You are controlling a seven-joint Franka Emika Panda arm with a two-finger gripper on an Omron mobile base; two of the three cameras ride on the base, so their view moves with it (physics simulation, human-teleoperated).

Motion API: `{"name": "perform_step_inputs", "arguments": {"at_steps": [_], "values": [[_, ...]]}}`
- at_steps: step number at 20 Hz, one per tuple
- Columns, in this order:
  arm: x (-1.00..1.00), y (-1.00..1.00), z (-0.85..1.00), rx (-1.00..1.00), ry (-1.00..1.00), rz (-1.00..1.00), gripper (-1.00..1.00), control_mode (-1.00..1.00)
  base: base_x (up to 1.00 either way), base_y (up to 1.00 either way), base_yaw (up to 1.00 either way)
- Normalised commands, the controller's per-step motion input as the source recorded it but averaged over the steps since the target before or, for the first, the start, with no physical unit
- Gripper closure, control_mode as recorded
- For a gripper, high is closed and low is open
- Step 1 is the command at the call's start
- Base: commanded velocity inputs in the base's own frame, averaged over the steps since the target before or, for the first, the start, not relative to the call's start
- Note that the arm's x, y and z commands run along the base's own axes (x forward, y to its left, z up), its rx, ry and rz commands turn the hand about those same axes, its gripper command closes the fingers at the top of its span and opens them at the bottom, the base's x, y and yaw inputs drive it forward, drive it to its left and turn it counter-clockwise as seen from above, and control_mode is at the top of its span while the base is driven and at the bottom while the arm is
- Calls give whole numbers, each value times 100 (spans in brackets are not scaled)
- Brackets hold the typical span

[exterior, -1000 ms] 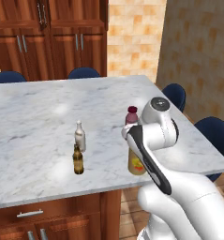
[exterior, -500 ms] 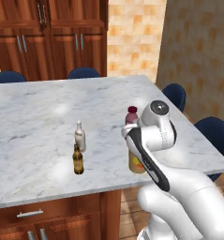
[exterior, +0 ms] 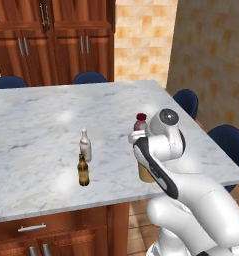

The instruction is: Sort all alcoholic drinks to one cabinet, and non-alcoholic drinks to the other.

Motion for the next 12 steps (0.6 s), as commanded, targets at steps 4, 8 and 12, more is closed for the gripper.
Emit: {"name": "perform_step_inputs", "arguments": {"at_steps": [4,8,12], "values": [[18,0,0,0,0,0,-100,-100,0,0,0],[10,-3,0,0,0,0,-100,-100,0,0,0],[3,0,0,-1,2,0,100,-100,0,0,0]]}}
